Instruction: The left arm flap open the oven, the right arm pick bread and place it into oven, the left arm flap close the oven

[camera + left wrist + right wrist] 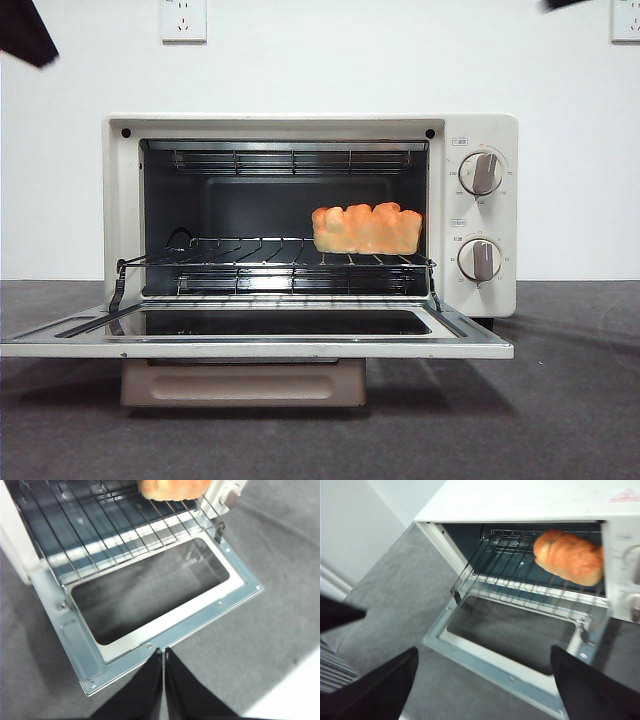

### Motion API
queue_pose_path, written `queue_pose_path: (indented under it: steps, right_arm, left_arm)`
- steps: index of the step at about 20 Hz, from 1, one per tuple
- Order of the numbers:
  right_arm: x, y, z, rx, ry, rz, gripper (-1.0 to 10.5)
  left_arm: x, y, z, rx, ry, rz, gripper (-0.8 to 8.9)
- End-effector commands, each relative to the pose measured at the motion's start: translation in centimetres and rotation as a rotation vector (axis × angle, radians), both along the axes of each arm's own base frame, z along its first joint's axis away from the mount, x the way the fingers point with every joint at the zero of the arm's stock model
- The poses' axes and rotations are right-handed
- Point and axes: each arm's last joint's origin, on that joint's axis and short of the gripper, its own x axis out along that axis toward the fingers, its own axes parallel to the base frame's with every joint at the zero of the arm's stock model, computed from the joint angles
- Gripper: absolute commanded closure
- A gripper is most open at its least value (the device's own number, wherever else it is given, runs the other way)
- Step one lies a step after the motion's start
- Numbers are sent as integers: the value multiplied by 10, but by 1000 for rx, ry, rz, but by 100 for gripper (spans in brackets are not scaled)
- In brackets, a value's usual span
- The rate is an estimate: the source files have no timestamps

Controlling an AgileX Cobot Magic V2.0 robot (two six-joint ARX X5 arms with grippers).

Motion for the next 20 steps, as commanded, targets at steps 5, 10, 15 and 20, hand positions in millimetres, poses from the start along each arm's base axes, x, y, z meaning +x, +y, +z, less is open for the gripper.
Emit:
queue_pose_path:
  steps: [5,10,15,20]
  right_arm:
    - [-43,-42,7,26,-68,16,525]
    - [-56,-55,3,-35,-8,23,526]
    - [-63,-62,15,-47,-34,37,532]
    - [-64,-63,20,-30,-52,38,532]
  left_arm:
    - [64,33,-31,-203,352,107,806]
    - [80,49,-76,-209,481,229,806]
    - [67,53,-124,-247,574,330,806]
    - [64,56,-144,-244,638,376,806]
